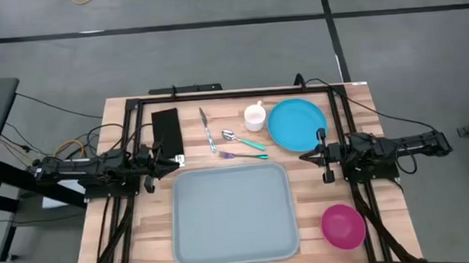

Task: Set up tray

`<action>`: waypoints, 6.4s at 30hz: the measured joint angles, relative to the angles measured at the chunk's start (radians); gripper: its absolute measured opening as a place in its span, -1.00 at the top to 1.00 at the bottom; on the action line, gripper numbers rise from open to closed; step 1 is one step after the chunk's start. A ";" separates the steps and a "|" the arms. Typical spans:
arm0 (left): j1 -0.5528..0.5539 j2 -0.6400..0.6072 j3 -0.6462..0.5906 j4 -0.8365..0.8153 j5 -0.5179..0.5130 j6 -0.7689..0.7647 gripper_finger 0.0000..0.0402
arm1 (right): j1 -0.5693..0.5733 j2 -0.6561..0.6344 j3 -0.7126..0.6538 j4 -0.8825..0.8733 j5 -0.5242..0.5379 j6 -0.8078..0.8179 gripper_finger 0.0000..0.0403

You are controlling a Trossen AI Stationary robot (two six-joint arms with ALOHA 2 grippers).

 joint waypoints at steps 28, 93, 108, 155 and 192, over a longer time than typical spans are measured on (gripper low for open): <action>0.000 0.000 0.000 0.000 0.000 0.000 0.82 | 0.000 0.000 0.000 0.000 0.000 0.000 0.97; 0.000 0.000 0.000 0.000 0.000 0.000 0.82 | -0.005 -0.001 0.000 0.062 0.016 1.023 0.97; 0.000 0.000 0.000 0.000 0.000 0.000 0.82 | -0.119 0.017 0.034 0.263 0.134 1.006 0.97; 0.000 0.000 0.000 0.000 0.000 0.000 0.82 | -0.478 1.649 1.508 -0.908 0.102 0.159 0.74; 0.000 0.000 0.000 0.000 0.001 0.000 0.82 | -0.433 1.963 1.630 -0.928 0.108 0.034 0.34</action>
